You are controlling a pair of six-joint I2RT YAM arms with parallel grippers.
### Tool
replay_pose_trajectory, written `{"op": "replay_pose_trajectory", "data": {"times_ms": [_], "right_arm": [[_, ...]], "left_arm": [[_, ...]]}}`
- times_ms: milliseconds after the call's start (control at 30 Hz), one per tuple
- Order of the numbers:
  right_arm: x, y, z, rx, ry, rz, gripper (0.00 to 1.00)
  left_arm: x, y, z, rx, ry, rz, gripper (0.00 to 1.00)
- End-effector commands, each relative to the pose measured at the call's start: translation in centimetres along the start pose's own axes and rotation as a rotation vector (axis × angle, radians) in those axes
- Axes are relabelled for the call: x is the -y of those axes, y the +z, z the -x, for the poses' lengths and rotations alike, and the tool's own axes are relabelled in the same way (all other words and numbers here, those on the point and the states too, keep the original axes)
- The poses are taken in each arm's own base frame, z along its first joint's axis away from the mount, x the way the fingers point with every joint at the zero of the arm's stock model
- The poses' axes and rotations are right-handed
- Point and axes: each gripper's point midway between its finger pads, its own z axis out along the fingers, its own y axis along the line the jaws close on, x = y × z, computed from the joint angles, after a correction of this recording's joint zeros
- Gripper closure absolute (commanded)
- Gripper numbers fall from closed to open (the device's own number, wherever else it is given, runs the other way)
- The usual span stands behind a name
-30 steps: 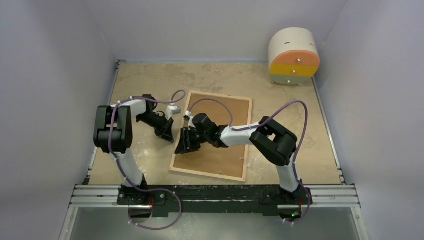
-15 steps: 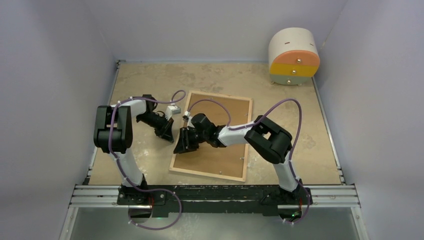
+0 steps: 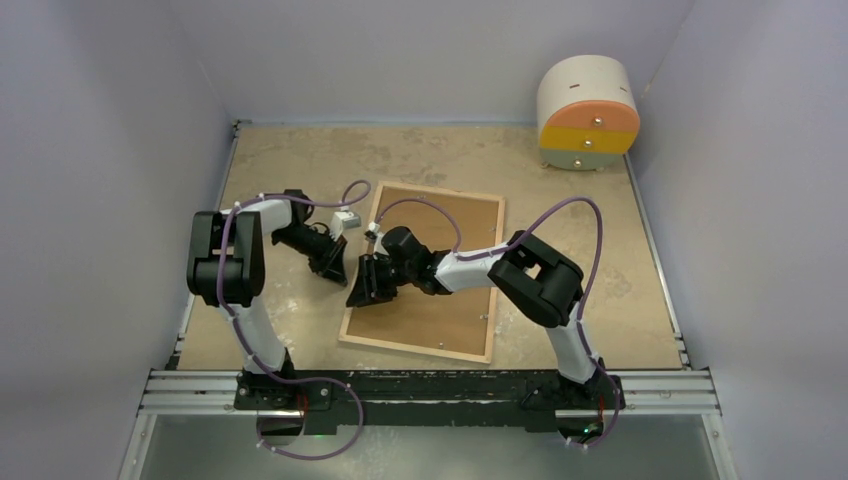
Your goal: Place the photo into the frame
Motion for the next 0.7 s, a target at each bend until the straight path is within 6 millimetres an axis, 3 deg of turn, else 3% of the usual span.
{"op": "replay_pose_trajectory", "data": {"times_ms": [0,67,167,333,533,667], "right_arm": [[-2.6,-2.0,1.7,0.034,-0.036,0.078,0.55],[-3.6,-4.1,3.8,0.091,-0.049,0.117,0.50],[-2.9,-7.9,8.2,0.210,-0.051,0.098,0.45],[0.8,-11.3,14.0,0.314,-0.008,0.018,0.46],[5.1,-10.4,17.9,0.327,0.018,-0.060,0.49],[6.3,-9.1,19.9,0.331,0.001,-0.087,0.51]], "left_arm": [[-0.8,-2.5,2.6,0.119,0.024,0.017,0.81],[-1.5,-4.0,4.3,0.191,-0.003,0.021,0.72],[-2.7,-5.4,6.9,0.284,-0.045,0.016,0.63],[-3.9,-4.5,9.6,0.359,-0.083,-0.021,0.59],[-4.3,-1.5,10.2,0.330,-0.112,-0.070,0.62],[-5.0,-0.8,10.4,0.330,-0.130,-0.093,0.70]]}}
